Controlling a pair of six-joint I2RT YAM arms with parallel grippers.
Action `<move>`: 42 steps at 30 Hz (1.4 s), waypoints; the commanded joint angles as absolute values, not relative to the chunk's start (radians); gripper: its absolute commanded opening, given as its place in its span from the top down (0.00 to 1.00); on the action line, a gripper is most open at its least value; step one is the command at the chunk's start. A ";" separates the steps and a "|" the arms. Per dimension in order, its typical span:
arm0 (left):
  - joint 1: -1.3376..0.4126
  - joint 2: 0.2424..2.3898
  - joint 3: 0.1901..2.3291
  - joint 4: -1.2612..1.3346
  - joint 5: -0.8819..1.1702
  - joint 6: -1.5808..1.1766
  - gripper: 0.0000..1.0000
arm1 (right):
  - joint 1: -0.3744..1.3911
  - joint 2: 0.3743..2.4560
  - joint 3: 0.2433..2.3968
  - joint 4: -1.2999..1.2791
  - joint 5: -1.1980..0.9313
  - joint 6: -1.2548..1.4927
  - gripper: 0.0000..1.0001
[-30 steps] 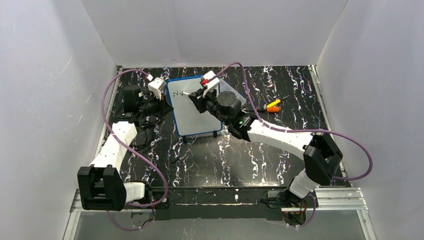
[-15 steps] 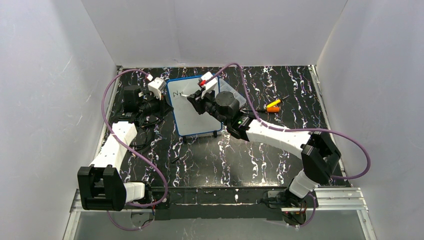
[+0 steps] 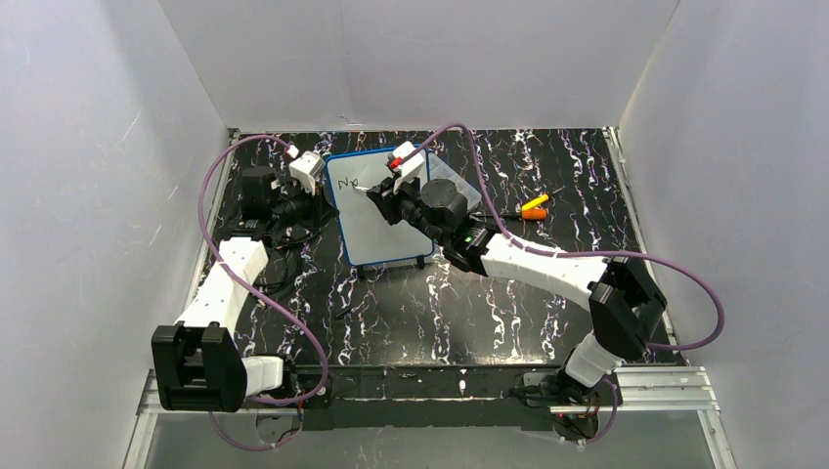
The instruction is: Write a sentence on the whiteboard
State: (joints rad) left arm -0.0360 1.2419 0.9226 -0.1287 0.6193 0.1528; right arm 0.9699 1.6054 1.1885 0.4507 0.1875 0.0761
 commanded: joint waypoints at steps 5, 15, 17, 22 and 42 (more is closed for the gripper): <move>-0.034 1.206 0.913 -0.136 0.629 0.164 1.00 | 0.965 1.583 1.189 0.449 0.238 0.064 0.99; -0.034 1.204 0.913 -0.135 0.629 0.165 1.00 | 0.965 1.559 1.169 0.462 0.261 0.063 0.99; -0.035 1.205 0.912 -0.136 0.628 0.166 1.00 | 0.965 1.553 1.166 0.467 0.265 0.062 0.99; -0.034 1.203 0.913 -0.135 0.627 0.165 1.00 | 0.965 1.536 1.159 0.474 0.267 0.060 0.99; -0.035 1.204 0.911 -0.133 0.625 0.167 1.00 | 0.965 1.520 1.173 0.528 0.215 0.058 0.99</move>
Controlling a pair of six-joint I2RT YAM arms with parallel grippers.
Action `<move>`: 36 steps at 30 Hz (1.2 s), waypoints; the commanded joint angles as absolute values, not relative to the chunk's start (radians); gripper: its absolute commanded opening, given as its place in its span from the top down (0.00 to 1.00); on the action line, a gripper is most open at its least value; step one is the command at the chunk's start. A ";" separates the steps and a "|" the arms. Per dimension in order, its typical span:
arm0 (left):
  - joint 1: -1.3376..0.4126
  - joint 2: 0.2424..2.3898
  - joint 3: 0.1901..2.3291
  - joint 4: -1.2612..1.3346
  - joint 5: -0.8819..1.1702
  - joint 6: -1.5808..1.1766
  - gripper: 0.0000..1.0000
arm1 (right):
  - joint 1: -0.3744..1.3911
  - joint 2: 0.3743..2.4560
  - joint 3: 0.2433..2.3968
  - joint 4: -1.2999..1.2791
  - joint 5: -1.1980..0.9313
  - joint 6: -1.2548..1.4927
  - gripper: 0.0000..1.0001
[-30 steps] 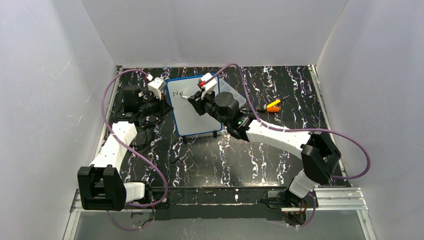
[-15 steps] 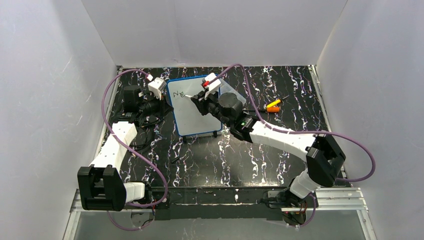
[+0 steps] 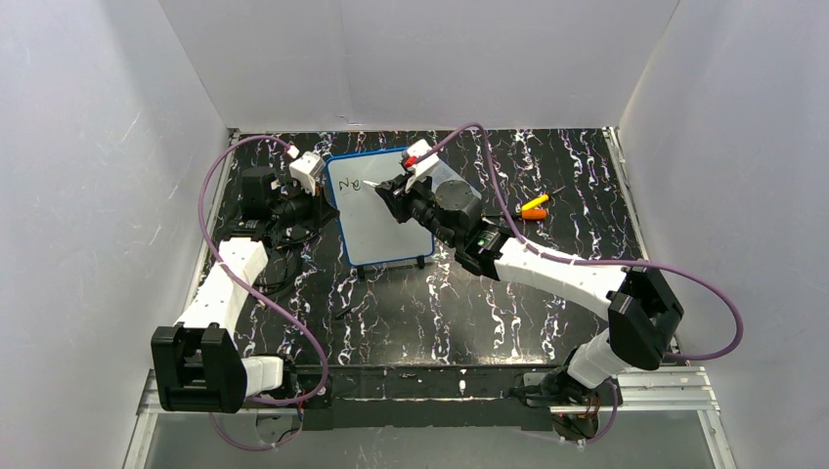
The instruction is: Write a sentence on the whiteboard
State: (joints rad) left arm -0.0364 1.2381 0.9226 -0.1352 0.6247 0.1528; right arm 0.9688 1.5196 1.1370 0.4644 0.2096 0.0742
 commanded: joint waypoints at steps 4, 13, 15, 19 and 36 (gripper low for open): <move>-0.035 1.205 0.911 -0.133 0.625 0.166 1.00 | 0.965 1.531 1.181 0.533 0.216 0.057 0.99; -0.034 1.204 0.909 -0.133 0.625 0.169 1.00 | 0.965 1.559 1.193 0.536 0.236 0.046 0.99; -0.034 1.205 0.910 -0.133 0.626 0.169 1.00 | 0.965 1.560 1.189 0.536 0.248 0.044 0.99; -0.034 1.205 0.910 -0.134 0.625 0.168 1.00 | 0.965 1.554 1.169 0.527 0.267 0.040 0.99; -0.035 1.204 0.910 -0.133 0.625 0.167 1.00 | 0.965 1.522 1.096 0.511 0.294 0.058 0.99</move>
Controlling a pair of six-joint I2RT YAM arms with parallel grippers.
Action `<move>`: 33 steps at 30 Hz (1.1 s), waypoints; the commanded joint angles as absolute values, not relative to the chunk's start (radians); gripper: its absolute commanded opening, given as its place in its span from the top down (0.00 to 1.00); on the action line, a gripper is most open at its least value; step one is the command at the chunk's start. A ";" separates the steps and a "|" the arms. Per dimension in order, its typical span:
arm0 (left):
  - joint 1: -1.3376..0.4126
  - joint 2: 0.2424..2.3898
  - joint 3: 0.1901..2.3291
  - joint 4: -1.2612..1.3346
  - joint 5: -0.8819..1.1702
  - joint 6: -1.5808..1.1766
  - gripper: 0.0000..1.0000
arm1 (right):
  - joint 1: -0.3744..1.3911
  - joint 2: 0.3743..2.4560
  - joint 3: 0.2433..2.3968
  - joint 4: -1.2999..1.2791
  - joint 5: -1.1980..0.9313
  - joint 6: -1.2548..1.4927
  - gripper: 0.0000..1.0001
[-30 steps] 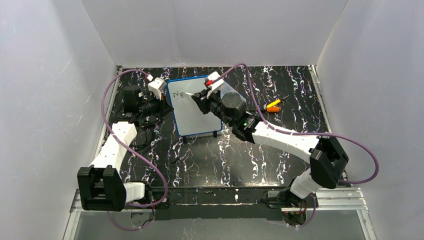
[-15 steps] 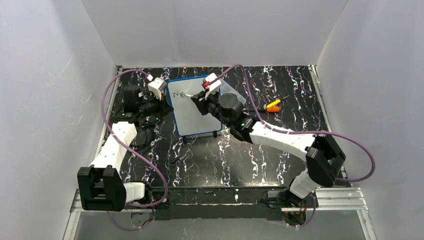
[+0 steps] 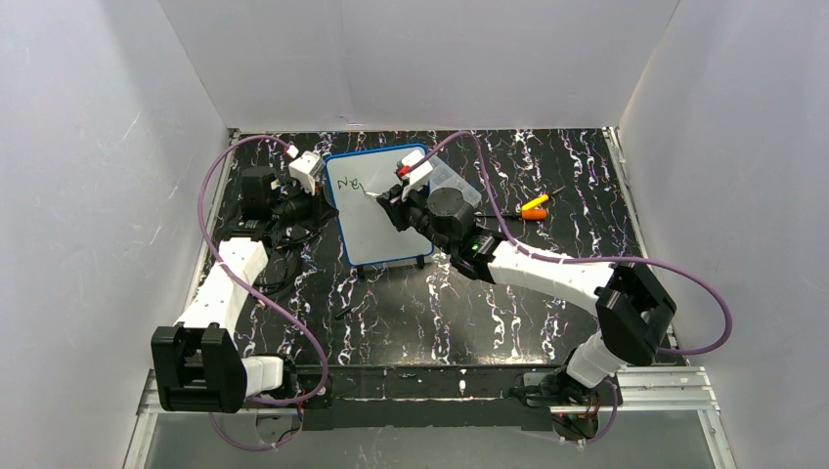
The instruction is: Write a sentence on the whiteboard
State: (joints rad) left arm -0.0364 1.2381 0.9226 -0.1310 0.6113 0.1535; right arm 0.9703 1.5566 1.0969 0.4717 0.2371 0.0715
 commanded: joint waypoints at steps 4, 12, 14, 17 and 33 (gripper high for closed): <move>-0.035 1.204 0.910 -0.133 0.626 0.168 1.00 | 0.965 1.517 1.110 0.535 0.299 0.054 0.99; -0.035 1.204 0.910 -0.133 0.625 0.168 1.00 | 0.965 1.514 1.139 0.568 0.310 0.040 0.99; -0.034 1.205 0.910 -0.134 0.627 0.168 1.00 | 0.965 1.513 1.140 0.571 0.311 0.037 0.99; -0.034 1.204 0.910 -0.133 0.626 0.168 1.00 | 0.965 1.511 1.140 0.575 0.311 0.035 0.99; -0.035 1.203 0.910 -0.133 0.626 0.168 1.00 | 0.965 1.508 1.112 0.568 0.324 0.037 0.99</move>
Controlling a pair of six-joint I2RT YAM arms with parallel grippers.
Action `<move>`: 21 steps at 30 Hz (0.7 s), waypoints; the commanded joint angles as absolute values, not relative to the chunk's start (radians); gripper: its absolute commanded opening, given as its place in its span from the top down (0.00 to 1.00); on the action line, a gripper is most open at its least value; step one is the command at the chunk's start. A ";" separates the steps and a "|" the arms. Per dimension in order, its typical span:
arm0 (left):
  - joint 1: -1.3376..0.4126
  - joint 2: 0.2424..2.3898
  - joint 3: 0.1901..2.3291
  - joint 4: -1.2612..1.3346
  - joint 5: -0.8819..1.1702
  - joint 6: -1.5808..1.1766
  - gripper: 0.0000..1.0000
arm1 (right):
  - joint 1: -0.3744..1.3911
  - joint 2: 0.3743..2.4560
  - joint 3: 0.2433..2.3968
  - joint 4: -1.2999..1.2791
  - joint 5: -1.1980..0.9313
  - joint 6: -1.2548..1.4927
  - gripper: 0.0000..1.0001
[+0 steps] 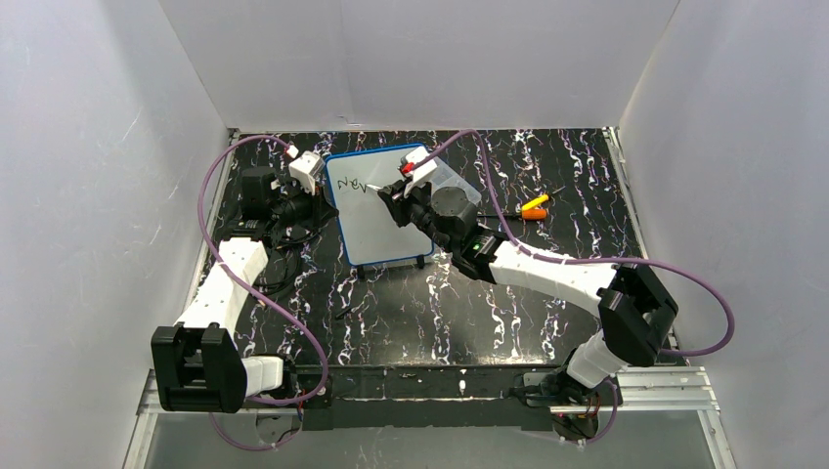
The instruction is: Write a sentence on the whiteboard
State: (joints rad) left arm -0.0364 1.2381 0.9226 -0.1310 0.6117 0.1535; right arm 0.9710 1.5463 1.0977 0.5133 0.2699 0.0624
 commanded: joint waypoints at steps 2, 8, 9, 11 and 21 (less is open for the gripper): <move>-0.035 1.204 0.910 -0.133 0.626 0.168 1.00 | 0.965 1.506 1.099 0.562 0.325 0.042 0.99; -0.034 1.204 0.911 -0.133 0.625 0.167 1.00 | 0.965 1.494 1.064 0.550 0.333 0.052 0.99; -0.034 1.203 0.911 -0.134 0.626 0.167 1.00 | 0.965 1.493 1.062 0.548 0.334 0.053 0.99; -0.035 1.203 0.909 -0.133 0.624 0.168 1.00 | 0.965 1.489 1.056 0.547 0.334 0.055 0.99; -0.035 1.204 0.910 -0.133 0.625 0.168 1.00 | 0.965 1.495 1.060 0.542 0.330 0.057 0.99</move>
State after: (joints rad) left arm -0.0364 1.2381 0.9226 -0.1314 0.6121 0.1535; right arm 0.9710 1.5246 1.0634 0.5163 0.2890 0.0673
